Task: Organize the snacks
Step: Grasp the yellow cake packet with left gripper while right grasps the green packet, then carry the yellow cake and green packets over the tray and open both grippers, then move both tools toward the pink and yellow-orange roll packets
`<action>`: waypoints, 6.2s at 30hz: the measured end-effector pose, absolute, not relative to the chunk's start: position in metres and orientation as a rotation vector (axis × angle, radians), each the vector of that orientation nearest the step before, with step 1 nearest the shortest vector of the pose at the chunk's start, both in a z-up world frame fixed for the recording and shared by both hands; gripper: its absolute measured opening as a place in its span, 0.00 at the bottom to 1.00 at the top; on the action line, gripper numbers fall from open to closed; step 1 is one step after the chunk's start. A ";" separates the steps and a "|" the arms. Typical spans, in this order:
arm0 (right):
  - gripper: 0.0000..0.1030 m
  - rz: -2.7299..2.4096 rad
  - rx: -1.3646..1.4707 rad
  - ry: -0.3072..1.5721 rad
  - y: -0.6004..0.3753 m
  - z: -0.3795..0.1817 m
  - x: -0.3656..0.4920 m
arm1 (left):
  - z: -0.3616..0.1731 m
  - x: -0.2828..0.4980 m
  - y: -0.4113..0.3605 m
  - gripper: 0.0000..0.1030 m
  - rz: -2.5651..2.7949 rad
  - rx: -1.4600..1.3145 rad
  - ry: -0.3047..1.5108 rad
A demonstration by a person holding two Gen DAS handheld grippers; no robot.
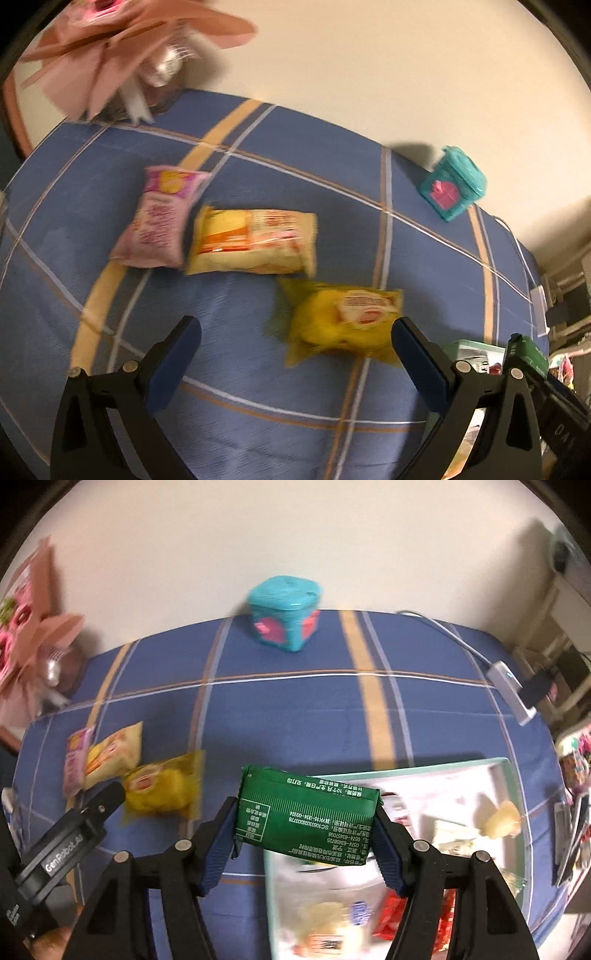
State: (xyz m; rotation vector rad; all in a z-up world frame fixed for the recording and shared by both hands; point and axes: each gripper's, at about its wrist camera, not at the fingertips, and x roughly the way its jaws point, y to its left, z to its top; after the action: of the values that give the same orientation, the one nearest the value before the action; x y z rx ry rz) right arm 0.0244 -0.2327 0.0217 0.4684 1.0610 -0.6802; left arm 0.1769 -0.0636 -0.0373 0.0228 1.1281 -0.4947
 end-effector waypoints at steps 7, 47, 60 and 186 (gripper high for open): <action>0.68 -0.735 0.501 1.083 -0.261 0.011 0.004 | -0.050 0.175 -0.096 0.99 -0.553 0.063 1.135; 0.68 -0.772 0.484 0.935 -0.286 0.085 -0.051 | 0.046 0.107 -0.124 0.74 -0.700 0.031 0.964; 0.68 -0.911 0.598 0.848 -0.339 0.107 -0.128 | 0.060 0.059 -0.158 0.74 -0.804 0.061 0.970; 1.00 -0.590 0.393 1.062 -0.185 0.059 0.035 | 0.038 0.188 0.037 1.00 -0.280 0.031 1.006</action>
State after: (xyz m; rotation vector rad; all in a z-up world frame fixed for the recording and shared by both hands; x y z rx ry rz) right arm 0.0348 -0.1846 0.0587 0.3929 1.0621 -0.5898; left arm 0.1879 0.0367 0.0377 0.0309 1.0060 -0.2800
